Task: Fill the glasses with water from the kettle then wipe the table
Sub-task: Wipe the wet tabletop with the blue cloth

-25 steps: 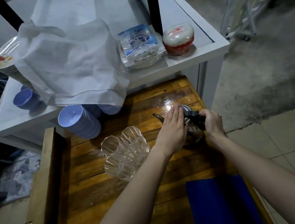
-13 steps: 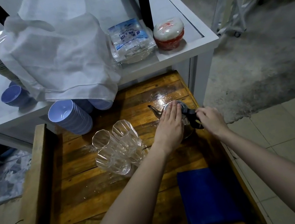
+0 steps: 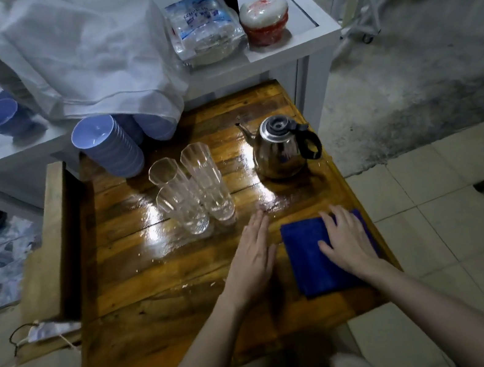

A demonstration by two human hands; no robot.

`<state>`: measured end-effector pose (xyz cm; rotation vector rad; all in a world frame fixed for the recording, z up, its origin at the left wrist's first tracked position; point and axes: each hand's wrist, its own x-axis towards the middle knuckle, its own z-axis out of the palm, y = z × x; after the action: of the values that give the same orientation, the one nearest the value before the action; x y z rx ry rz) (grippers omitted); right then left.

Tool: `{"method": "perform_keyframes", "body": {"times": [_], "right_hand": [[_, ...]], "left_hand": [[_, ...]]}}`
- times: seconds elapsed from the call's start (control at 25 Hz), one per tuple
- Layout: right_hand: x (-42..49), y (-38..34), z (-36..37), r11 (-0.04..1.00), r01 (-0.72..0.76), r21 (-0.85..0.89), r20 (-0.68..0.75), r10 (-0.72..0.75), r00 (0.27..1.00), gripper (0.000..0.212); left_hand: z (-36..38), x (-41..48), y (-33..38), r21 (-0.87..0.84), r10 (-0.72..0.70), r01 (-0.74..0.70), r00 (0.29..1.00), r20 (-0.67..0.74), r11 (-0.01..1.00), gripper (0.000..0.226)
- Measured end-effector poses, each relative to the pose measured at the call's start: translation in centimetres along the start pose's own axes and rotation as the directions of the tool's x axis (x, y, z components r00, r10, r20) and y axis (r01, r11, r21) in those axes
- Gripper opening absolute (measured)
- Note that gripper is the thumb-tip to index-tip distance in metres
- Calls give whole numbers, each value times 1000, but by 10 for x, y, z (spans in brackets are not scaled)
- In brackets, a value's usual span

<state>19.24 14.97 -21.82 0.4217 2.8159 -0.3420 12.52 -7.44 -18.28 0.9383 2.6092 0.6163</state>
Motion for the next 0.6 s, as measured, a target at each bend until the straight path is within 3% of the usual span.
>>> {"method": "perform_keyframes", "body": {"times": [0.16,0.36,0.48,0.6], "right_hand": [[-37,-14,32,980,-198,0,125,197,972,81],[-48,-30,52,984,-178,-25,96,180,979,82],[-52,-50,68,998,-55,-42,35,57,998,79],[-58,-91,83,974,213,-77,17,-212,977,75]], "left_hand": [[23,-90,-43,-33,-125,125,992,-19,992,62],[38,-174,-103,10,-295,300,944,-146,954,61],[35,-200,-130,-15,-370,376,904,-212,926,60],[25,-212,-151,-81,-461,457,846,-268,886,61]]}}
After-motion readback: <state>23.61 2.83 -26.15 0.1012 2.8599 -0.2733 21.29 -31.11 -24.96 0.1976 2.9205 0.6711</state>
